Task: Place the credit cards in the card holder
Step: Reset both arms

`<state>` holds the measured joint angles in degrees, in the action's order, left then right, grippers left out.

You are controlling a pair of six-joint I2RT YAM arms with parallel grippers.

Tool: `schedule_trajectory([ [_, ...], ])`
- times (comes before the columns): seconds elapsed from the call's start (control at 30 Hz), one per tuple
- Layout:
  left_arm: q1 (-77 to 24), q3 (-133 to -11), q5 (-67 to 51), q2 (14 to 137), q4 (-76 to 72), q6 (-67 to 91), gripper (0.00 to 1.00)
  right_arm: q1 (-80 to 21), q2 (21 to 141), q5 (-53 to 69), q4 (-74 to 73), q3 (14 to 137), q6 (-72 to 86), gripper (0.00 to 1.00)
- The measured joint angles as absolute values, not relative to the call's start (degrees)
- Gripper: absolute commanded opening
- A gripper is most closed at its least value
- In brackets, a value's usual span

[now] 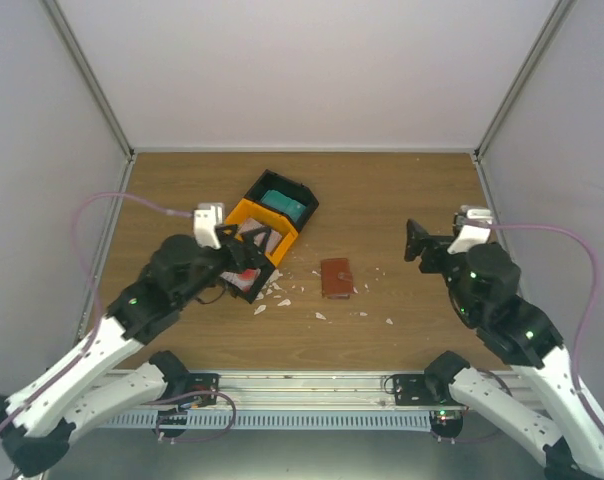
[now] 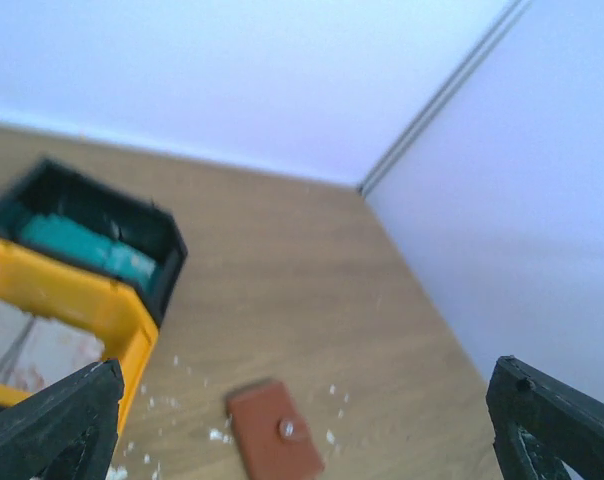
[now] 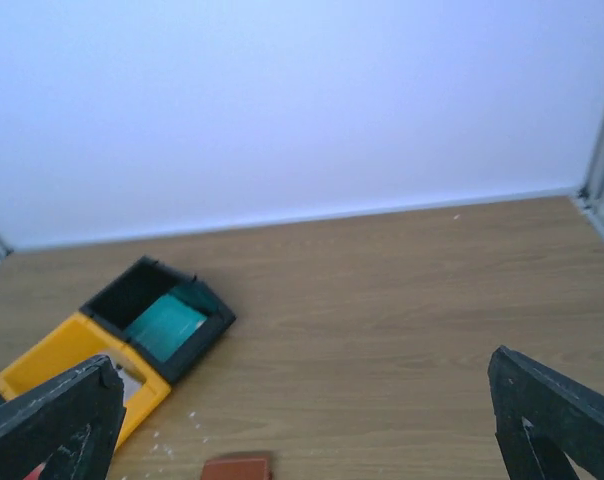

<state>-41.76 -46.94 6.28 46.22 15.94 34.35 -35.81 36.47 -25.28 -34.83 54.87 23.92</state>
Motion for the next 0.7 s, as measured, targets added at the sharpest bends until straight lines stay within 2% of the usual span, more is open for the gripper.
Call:
schedule_trajectory([
  [0.33,-41.76,-59.88,19.27,33.19,30.61,27.66,0.99,-35.77,28.47,-31.35,-44.07,58.65,26.41,1.0],
  [0.7,-41.76,-62.15,26.24,25.47,41.93,21.41,0.99,-35.77,25.1,-37.21,-53.39,63.33,31.18,1.0],
])
